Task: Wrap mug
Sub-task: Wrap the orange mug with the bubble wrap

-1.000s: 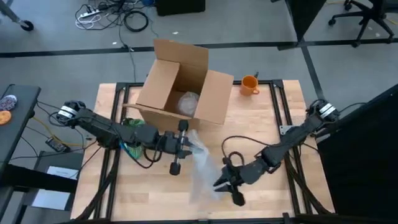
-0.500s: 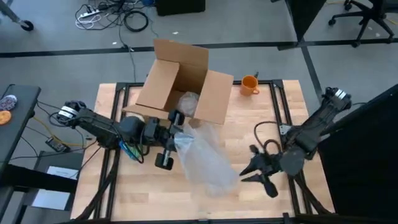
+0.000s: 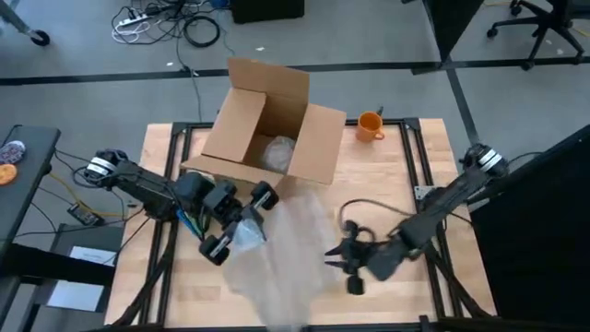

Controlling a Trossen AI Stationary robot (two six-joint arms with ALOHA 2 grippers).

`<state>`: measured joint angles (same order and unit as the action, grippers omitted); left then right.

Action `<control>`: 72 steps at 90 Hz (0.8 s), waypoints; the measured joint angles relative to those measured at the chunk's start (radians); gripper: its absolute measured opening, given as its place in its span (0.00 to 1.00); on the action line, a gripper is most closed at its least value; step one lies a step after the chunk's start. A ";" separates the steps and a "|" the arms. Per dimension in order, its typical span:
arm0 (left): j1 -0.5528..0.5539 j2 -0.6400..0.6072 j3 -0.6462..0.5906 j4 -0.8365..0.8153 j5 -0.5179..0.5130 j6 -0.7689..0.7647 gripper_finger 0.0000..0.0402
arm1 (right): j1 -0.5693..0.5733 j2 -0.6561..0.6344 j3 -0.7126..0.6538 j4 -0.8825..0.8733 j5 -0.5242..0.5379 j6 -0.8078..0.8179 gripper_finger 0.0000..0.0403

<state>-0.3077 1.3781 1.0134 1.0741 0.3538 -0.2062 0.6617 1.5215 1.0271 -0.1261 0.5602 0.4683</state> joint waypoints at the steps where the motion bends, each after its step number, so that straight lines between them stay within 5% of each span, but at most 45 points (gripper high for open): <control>1: 0.000 0.000 0.000 0.007 0.002 -0.004 0.00 | -0.006 0.011 0.000 0.005 -0.008 -0.002 0.18; 29: 0.005 -0.001 0.002 0.328 -0.009 -0.024 0.00 | -0.089 0.176 -0.001 -0.010 -0.109 0.087 0.18; 72: 0.020 0.014 0.044 0.237 -0.026 0.050 0.00 | -0.015 0.078 0.000 -0.007 -0.059 0.082 0.18</control>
<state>-0.2878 1.3917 1.0573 1.3114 0.3275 -0.1560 0.6465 1.5993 1.0267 -0.1335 0.5012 0.5499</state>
